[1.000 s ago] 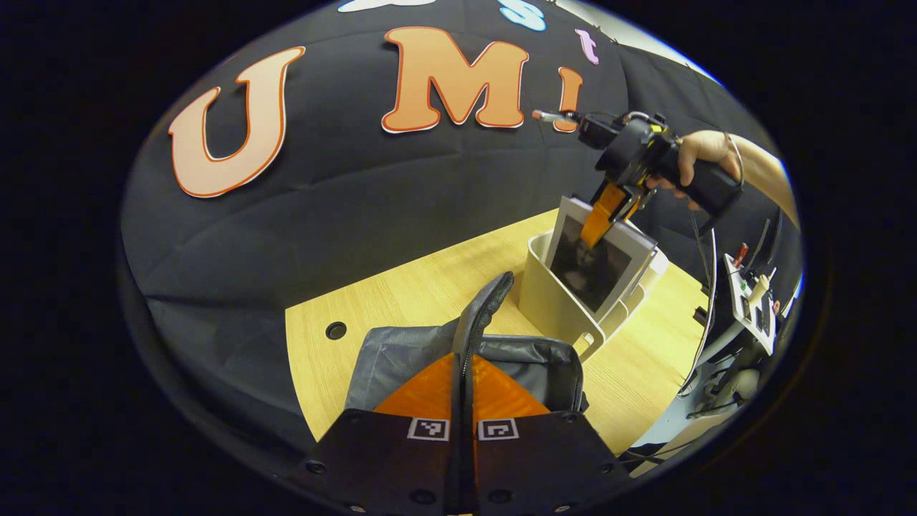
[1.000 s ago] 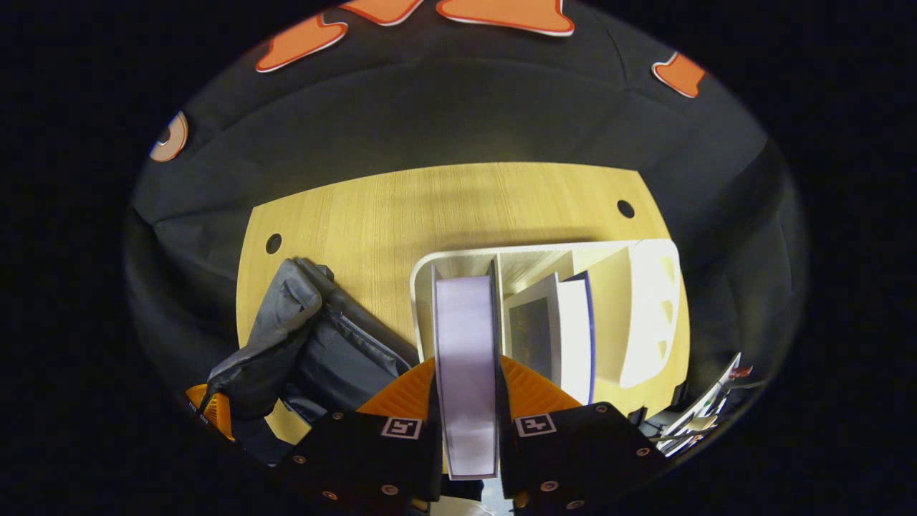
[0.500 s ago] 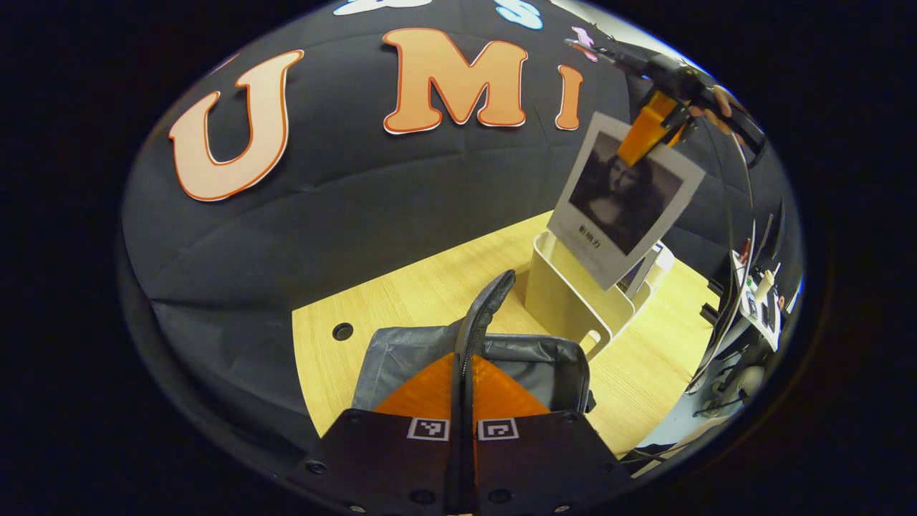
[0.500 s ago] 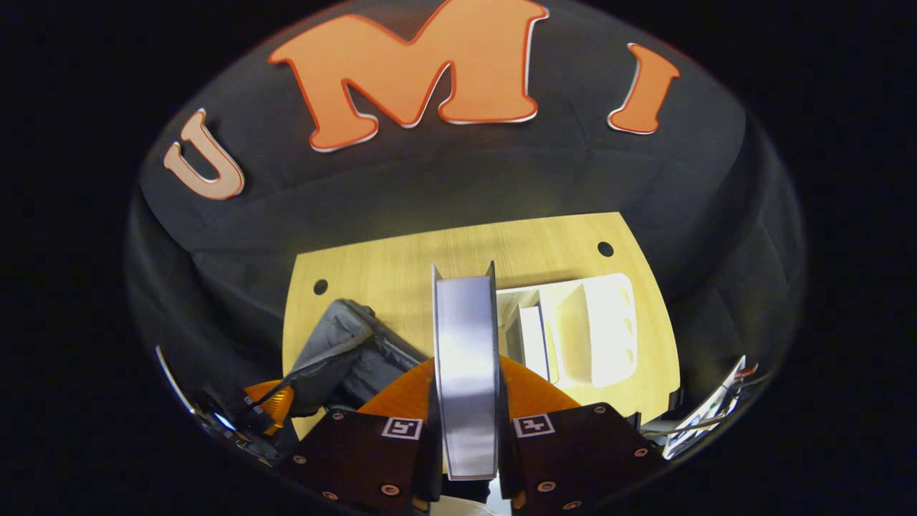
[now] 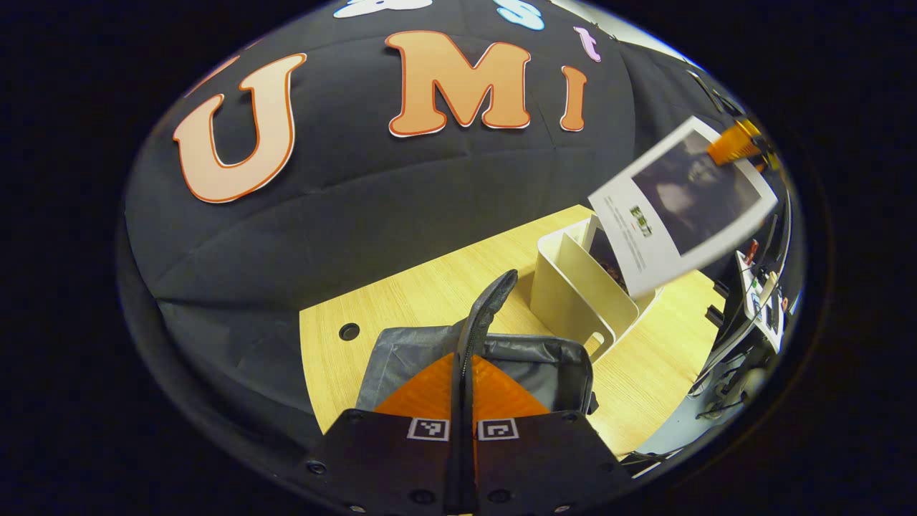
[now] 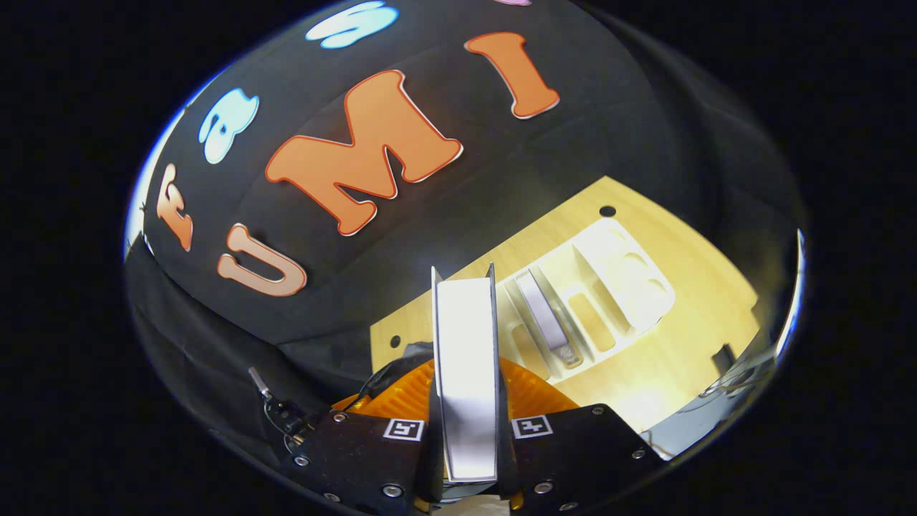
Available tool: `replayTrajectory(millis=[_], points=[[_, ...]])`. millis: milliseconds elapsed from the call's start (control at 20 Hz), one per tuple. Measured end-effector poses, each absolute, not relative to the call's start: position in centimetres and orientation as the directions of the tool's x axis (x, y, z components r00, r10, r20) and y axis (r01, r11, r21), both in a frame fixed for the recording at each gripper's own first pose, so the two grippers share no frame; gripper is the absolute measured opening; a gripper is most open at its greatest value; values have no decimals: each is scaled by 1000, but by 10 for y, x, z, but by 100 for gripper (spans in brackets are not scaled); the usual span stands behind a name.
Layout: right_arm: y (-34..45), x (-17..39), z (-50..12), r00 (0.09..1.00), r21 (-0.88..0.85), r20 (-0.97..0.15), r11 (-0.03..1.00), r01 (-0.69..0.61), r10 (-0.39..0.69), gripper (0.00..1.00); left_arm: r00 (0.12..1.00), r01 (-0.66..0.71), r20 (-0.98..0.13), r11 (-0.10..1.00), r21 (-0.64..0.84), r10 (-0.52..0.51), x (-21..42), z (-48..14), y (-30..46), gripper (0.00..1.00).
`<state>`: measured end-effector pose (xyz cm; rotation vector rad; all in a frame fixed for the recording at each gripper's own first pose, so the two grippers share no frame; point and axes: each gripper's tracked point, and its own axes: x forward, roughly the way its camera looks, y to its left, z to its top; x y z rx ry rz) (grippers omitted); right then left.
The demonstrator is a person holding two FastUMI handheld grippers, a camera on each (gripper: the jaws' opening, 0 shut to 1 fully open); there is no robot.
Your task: Open the schoolbag, grab two books from the bookshelf and put them into the schoolbag.
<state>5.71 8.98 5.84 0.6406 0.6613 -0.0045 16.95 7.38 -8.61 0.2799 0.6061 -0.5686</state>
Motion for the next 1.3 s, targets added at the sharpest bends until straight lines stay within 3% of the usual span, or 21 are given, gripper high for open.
replayTrajectory(millis=[300, 500, 950, 1150, 1300], points=[[121, 18, -28, 841, 813, -434, 541, 212, 322, 30, 683, 584, -604, 803, 114, -411, 168, -83, 68, 0], [155, 11, -82, 854, 881, -368, 432, 192, 369, 29, 691, 583, -599, 802, 131, -405, 163, -82, 69, 0], [245, 65, -167, 819, 886, -391, 412, 212, 420, 30, 704, 592, -591, 784, 184, -393, 154, -84, 62, 0], [266, 93, -205, 804, 859, -437, 453, 239, 403, 30, 711, 588, -585, 786, 190, -390, 152, -82, 64, 0], [281, 109, -218, 798, 868, -442, 419, 265, 410, 30, 705, 595, -585, 783, 181, -400, 146, -81, 61, 0]])
